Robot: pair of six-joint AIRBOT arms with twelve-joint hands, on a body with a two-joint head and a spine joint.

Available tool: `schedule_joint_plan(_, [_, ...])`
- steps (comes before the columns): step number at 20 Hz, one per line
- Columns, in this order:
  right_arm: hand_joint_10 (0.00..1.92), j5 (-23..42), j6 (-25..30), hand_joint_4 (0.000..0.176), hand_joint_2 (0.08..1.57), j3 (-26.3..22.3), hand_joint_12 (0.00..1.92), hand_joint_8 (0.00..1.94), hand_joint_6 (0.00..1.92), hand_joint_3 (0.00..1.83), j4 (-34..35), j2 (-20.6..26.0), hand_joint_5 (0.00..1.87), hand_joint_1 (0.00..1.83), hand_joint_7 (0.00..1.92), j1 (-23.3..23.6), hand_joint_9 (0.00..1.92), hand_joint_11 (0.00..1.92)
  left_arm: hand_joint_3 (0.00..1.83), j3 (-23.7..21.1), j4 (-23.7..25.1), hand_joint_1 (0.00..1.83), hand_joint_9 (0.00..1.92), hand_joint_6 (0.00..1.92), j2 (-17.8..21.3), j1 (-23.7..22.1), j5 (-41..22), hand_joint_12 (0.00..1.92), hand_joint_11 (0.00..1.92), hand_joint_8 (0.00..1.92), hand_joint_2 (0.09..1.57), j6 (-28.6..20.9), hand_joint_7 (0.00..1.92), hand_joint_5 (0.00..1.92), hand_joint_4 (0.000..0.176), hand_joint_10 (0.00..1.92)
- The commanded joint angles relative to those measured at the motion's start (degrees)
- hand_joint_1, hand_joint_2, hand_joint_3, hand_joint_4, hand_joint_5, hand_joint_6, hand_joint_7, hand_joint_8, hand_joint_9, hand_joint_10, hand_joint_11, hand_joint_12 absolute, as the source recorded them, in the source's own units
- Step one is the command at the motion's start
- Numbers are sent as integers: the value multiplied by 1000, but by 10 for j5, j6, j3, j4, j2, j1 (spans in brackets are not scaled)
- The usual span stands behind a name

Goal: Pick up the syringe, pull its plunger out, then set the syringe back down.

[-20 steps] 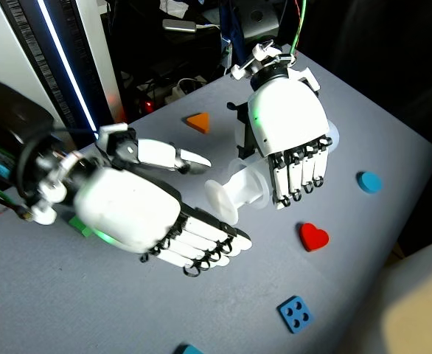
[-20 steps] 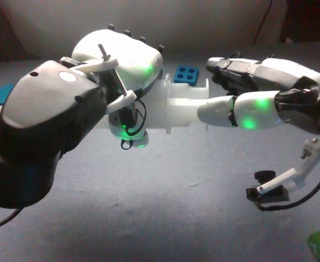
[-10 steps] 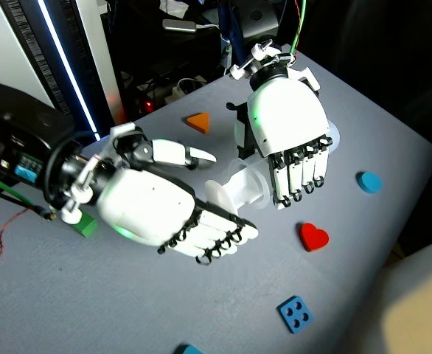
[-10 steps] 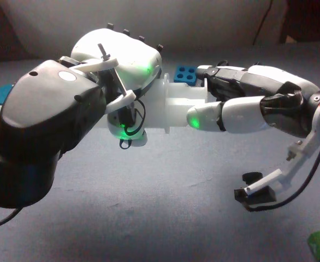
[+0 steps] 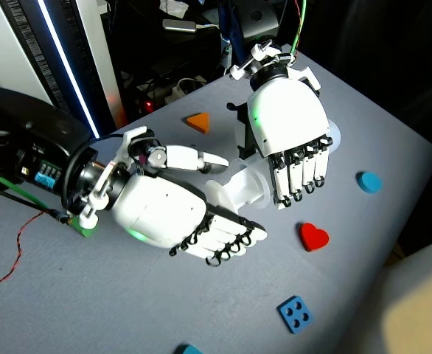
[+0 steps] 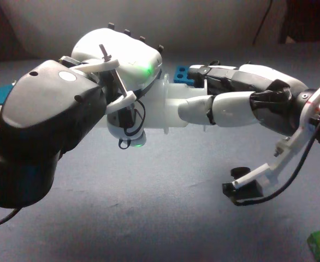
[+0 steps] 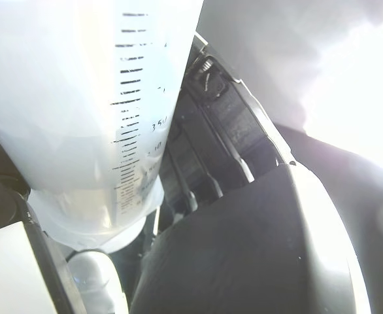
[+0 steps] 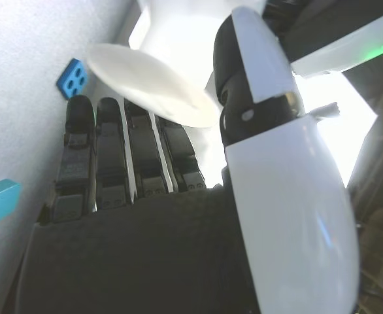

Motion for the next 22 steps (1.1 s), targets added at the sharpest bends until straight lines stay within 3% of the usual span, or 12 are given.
schedule_joint_plan(1, [0, 20, 9, 0, 1097, 1, 361, 1, 1, 0, -20, -5, 122, 902, 133, 11, 87, 0, 0, 0, 48, 1389, 1025, 798, 0, -9, -25, 984, 963, 912, 1084, 7, 1052, 943, 0, 1089])
schedule_joint_plan(7, [3, 21, 12, 0, 1104, 7, 386, 3, 0, 0, -20, -16, 116, 911, 146, 12, 97, 0, 0, 1, 48, 1387, 1006, 820, 0, -11, -24, 994, 941, 944, 1092, 9, 1042, 918, 0, 1112])
schedule_joint_plan(8, [4, 21, 13, 0, 1103, 8, 390, 3, 0, 0, -20, -18, 116, 916, 147, 13, 99, 0, 0, 1, 48, 1477, 1045, 761, 1, -11, -23, 1422, 813, 910, 1088, 11, 1037, 918, 0, 983])
schedule_joint_plan(9, [5, 23, 13, 0, 1105, 8, 392, 5, 9, 0, -20, -20, 138, 916, 153, 13, 103, 0, 0, 1, 48, 1498, 1059, 766, 1, -11, -22, 1522, 786, 895, 1085, 11, 1035, 921, 0, 945])
schedule_joint_plan(10, [6, 27, 13, 0, 1116, 9, 410, 7, 12, 5, -20, -22, 172, 906, 181, 13, 118, 0, 0, 1, 48, 1391, 1014, 869, 1, -11, -22, 1105, 898, 939, 1096, 11, 1030, 894, 0, 1106])
schedule_joint_plan(14, [15, 42, 12, 0, 1131, 15, 556, 7, 10, 3, -21, -30, 203, 921, 208, 13, 181, 0, 0, 3, 48, 1387, 1007, 838, 2, -14, -20, 1033, 919, 928, 1093, 14, 1045, 910, 0, 1117])
schedule_joint_plan(15, [16, 42, 13, 0, 1133, 14, 568, 10, 14, 4, -21, -30, 215, 923, 220, 13, 190, 0, 0, 3, 48, 1388, 1011, 834, 2, -15, -20, 1031, 930, 925, 1092, 14, 1044, 910, 0, 1119])
schedule_joint_plan(16, [20, 44, 13, 0, 1140, 14, 636, 16, 16, 5, -21, -30, 239, 932, 262, 12, 221, 0, 0, 3, 48, 1476, 1045, 746, 2, -16, -20, 1427, 841, 881, 1083, 14, 1043, 933, 0, 983])
schedule_joint_plan(18, [24, 47, 13, 0, 1171, 14, 839, 15, 17, 6, -21, -30, 298, 943, 356, 12, 304, 0, 0, 3, 48, 1497, 1061, 737, 2, -16, -20, 1511, 839, 878, 1081, 14, 1026, 933, 0, 940])
schedule_joint_plan(19, [27, 50, 13, 0, 1177, 14, 898, 16, 16, 5, -21, -30, 317, 941, 390, 12, 340, 0, 0, 3, 48, 1498, 1064, 756, 3, -17, -20, 1513, 824, 870, 1080, 14, 1030, 932, 0, 934])
schedule_joint_plan(21, [28, 55, 12, 0, 1182, 13, 1049, 10, 17, 2, -21, -29, 377, 943, 447, 11, 424, 0, 0, 4, 48, 1390, 1017, 861, 4, -17, -20, 1073, 896, 932, 1095, 14, 1027, 900, 0, 1108])
schedule_joint_plan(22, [24, 58, 12, 0, 1186, 11, 1086, 7, 14, 1, -21, -29, 414, 947, 487, 11, 463, 15, 0, 4, 48, 1476, 1046, 792, 4, -17, -20, 1442, 803, 911, 1091, 14, 1019, 913, 0, 997])
